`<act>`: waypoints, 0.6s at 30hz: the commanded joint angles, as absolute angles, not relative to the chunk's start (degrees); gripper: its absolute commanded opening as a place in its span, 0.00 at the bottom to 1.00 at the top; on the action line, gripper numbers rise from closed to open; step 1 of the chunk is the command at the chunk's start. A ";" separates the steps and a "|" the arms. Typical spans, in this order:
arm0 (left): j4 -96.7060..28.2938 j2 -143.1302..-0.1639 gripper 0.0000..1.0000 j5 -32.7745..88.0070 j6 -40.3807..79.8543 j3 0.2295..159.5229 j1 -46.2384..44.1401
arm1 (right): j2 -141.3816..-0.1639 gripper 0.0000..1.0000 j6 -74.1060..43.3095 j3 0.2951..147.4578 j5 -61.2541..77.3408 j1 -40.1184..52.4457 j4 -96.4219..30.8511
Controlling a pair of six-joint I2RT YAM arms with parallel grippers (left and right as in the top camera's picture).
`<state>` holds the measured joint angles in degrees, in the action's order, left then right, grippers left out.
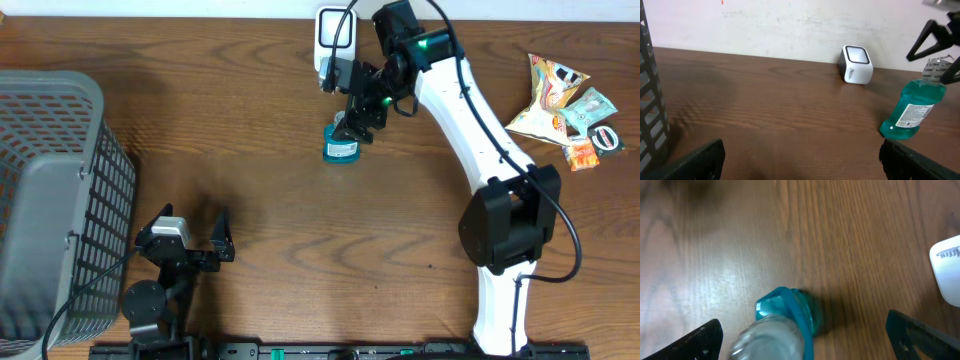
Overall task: Scan the item barcode
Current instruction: 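Hold the Listerine bottle in front of the barcode scanner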
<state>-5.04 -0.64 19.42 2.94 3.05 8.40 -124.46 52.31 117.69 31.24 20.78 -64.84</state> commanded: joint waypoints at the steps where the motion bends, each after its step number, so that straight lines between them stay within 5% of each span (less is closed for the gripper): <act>1: -6.63 -0.34 0.98 20.36 2.46 2.04 8.27 | -126.67 0.99 53.36 114.48 30.02 20.88 -61.87; 10: -6.63 -0.34 0.98 20.36 2.44 2.04 8.27 | -126.76 0.98 52.27 107.20 30.13 22.28 -53.41; 14: -6.63 -0.34 0.98 20.36 2.44 2.04 8.27 | -126.78 0.73 52.23 104.90 30.68 22.72 -50.87; 18: -6.63 -0.34 0.98 20.34 2.44 2.04 8.27 | -126.78 0.70 51.22 104.29 32.10 22.76 -50.28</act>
